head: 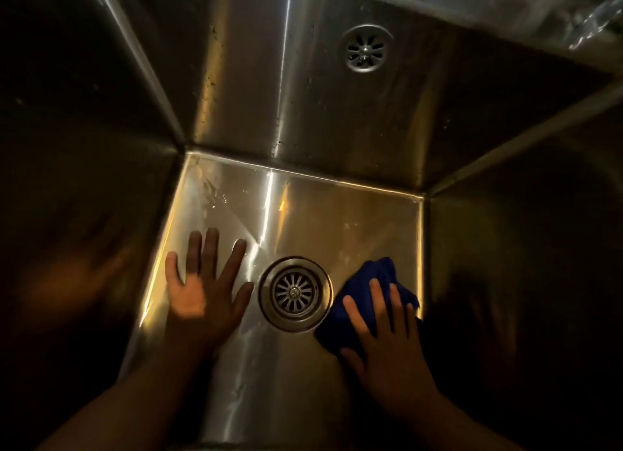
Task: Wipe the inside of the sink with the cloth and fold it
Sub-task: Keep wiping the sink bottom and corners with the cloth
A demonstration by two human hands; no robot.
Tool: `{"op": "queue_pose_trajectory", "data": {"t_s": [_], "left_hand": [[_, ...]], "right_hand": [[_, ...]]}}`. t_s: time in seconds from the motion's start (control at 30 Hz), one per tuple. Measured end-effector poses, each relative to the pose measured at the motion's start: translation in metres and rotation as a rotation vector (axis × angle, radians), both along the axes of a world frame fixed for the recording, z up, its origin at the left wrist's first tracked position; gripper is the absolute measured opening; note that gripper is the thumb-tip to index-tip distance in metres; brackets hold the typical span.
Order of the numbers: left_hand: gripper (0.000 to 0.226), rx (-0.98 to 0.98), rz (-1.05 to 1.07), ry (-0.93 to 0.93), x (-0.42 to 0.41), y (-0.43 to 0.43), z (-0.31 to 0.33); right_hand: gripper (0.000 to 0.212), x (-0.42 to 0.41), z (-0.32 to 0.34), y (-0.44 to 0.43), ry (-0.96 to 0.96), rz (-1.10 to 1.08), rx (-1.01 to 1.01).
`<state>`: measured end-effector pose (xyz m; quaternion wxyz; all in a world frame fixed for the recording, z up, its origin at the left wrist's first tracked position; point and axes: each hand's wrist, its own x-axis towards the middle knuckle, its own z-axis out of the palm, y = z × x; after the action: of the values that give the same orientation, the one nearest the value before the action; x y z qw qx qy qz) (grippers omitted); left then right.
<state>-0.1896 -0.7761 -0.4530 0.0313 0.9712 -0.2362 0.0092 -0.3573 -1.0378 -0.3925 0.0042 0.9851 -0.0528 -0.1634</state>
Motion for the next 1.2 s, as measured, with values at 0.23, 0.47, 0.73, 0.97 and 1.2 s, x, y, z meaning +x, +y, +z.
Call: {"op": "queue_pose_trajectory", "data": {"t_s": [0.23, 0.47, 0.73, 0.97, 1.2], "left_hand": [[0.068, -0.013, 0.003, -0.007, 0.000, 0.000, -0.004], [0.069, -0.014, 0.026, 0.043, 0.000, -0.003, 0.003], [0.071, -0.014, 0.023, 0.038, 0.000, -0.002, 0.000], [0.074, 0.000, 0.034, 0.066, -0.001, -0.002, 0.001], [0.082, -0.009, 0.081, 0.070, -0.002, -0.002, 0.007]], "right_hand": [[0.075, -0.033, 0.004, 0.008, 0.045, -0.040, -0.103], [0.073, 0.035, -0.004, 0.003, -0.018, -0.278, -0.096], [0.072, 0.156, -0.028, -0.038, -0.179, -0.461, -0.137], [0.074, 0.214, -0.042, 0.016, -0.305, -0.857, -0.064], [0.083, 0.261, -0.039, 0.110, -0.313, -0.840, 0.115]]}}
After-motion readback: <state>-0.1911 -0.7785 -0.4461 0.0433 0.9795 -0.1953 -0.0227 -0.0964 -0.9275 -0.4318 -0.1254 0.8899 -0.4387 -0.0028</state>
